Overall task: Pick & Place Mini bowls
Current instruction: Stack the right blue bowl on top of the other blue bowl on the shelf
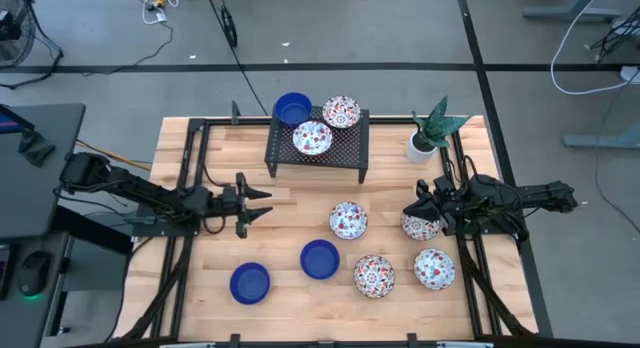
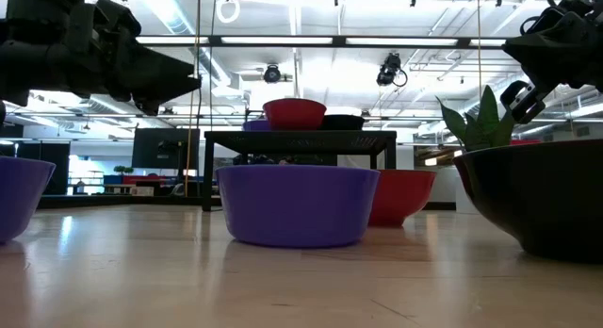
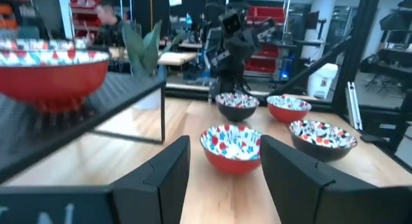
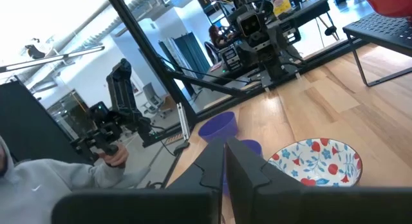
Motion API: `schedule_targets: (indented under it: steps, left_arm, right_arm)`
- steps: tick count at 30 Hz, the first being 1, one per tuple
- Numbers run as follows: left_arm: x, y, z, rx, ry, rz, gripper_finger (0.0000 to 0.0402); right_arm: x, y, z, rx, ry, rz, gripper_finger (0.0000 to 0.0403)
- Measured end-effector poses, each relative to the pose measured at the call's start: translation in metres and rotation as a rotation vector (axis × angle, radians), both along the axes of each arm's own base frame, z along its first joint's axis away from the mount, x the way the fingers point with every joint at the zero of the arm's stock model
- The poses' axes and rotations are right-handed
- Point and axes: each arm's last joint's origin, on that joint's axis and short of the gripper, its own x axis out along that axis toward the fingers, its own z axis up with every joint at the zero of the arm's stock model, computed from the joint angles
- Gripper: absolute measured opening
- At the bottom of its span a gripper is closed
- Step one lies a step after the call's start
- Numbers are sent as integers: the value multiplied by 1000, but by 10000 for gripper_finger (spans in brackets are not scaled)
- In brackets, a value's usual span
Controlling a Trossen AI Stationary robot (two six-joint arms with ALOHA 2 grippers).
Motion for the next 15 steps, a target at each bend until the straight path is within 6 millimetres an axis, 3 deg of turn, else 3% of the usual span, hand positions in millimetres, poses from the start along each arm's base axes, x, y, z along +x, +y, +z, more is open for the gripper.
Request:
schedule_targets:
  steps: [15]
  left_arm:
    - [0, 0, -10, -73, 96, -4, 193]
  right_arm:
    - [0, -1, 0, -29, -11, -17, 20]
